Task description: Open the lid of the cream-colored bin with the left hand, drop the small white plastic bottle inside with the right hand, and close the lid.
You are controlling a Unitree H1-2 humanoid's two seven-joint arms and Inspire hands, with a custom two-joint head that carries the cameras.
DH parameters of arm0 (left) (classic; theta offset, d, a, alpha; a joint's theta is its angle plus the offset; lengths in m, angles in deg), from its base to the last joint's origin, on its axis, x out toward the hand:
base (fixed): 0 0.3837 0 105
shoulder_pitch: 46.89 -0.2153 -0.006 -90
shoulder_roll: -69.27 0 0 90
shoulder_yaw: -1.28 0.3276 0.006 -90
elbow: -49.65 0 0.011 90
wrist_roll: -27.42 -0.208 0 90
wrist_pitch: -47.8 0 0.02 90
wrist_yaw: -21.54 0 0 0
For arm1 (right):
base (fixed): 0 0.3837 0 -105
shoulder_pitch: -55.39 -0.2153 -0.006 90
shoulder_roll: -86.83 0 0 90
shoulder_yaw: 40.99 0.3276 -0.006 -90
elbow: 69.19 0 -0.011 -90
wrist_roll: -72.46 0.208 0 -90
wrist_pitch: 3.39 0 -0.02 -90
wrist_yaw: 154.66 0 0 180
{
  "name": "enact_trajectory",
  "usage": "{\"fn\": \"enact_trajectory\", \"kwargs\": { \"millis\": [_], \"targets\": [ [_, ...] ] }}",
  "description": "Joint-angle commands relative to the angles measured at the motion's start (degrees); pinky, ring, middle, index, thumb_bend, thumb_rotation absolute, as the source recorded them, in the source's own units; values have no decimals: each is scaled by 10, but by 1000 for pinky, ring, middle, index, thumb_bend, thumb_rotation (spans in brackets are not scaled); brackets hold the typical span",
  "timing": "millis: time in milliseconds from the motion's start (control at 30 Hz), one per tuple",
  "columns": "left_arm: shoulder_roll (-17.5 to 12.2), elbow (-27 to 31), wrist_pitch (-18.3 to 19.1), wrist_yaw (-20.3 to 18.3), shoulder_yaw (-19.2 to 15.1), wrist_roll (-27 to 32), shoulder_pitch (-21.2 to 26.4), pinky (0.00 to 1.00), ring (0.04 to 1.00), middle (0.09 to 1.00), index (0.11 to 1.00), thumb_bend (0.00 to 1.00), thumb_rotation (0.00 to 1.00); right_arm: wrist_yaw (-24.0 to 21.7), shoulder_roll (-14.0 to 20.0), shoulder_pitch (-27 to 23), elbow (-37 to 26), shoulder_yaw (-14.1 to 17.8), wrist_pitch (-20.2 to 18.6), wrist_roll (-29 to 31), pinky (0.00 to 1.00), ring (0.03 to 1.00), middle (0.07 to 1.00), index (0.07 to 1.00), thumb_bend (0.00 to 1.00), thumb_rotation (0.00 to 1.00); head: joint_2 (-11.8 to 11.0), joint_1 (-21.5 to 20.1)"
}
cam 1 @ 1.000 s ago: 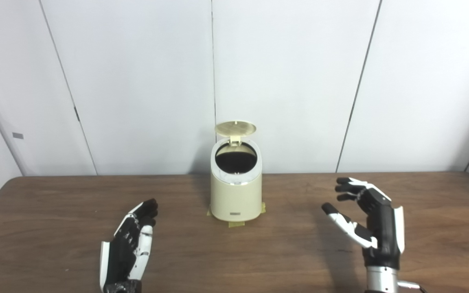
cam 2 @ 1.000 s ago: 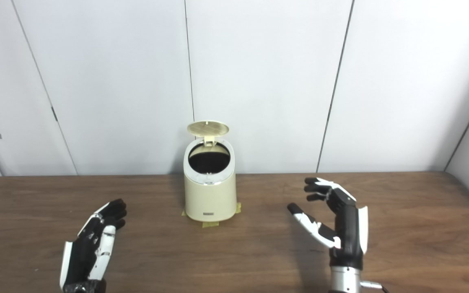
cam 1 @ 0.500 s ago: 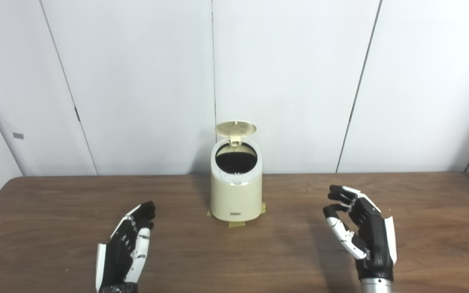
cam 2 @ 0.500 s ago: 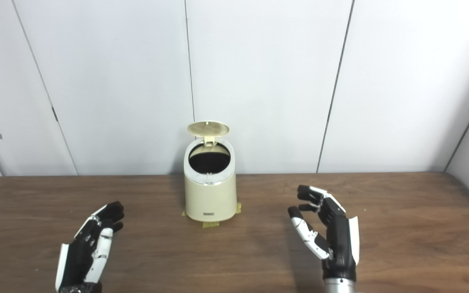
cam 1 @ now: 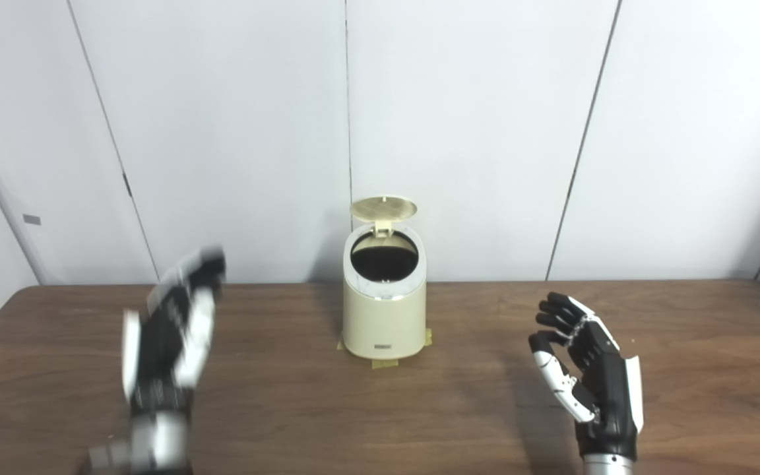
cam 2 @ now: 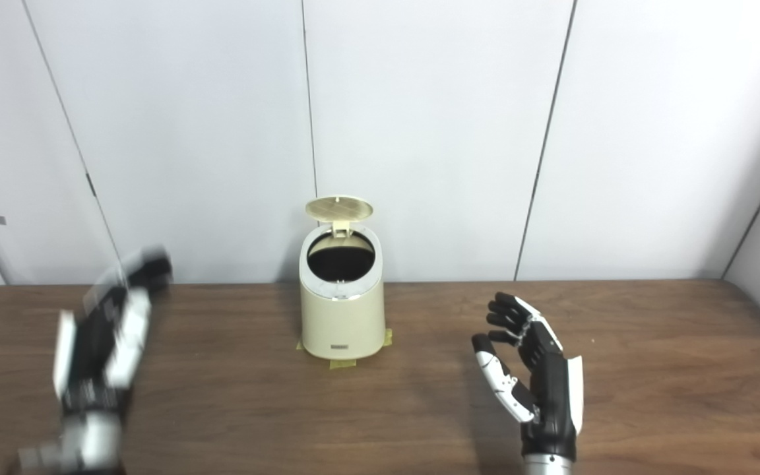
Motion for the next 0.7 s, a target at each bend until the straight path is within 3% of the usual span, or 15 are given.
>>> {"fn": "enact_trajectory", "kwargs": {
  "millis": [0,100,200,367,500,567,600,667],
  "targets": [
    [-20,31,41,-16,9,-33,65,783,802,785,767,311,720,0,1,-17,-17,4,18,-10,607,691,711,724,262,399,0,1],
    [-46,39,79,-30,19,-66,115,787,808,789,766,337,822,1,0,-17,-15,6,21,-12,608,690,709,722,259,388,1,2],
    [-68,37,112,-46,34,-105,167,782,808,783,770,490,933,1,-2,-18,-10,8,28,-9,615,695,711,720,267,376,1,2],
    [-95,24,161,-85,76,-174,235,788,812,784,759,618,998,-1,-7,-19,-3,9,49,2,617,697,708,708,273,388,1,1],
    [-109,-5,206,-141,143,-277,288,734,779,777,758,672,1000,0,-10,-20,-2,10,49,1,621,697,706,707,275,407,0,-1],
    [-109,-15,212,-168,160,-315,301,945,773,767,747,734,1000,0,-11,-20,-2,10,48,0,624,698,708,710,275,407,0,0],
    [-108,-21,212,-186,166,-331,307,972,786,774,755,763,1000,0,-10,-21,1,11,51,-2,625,699,708,711,274,406,0,0],
    [-103,-36,212,-220,177,-365,319,995,913,832,781,814,1000,0,-10,-21,3,11,52,-2,621,698,707,711,280,405,-1,0]
  ]
}}
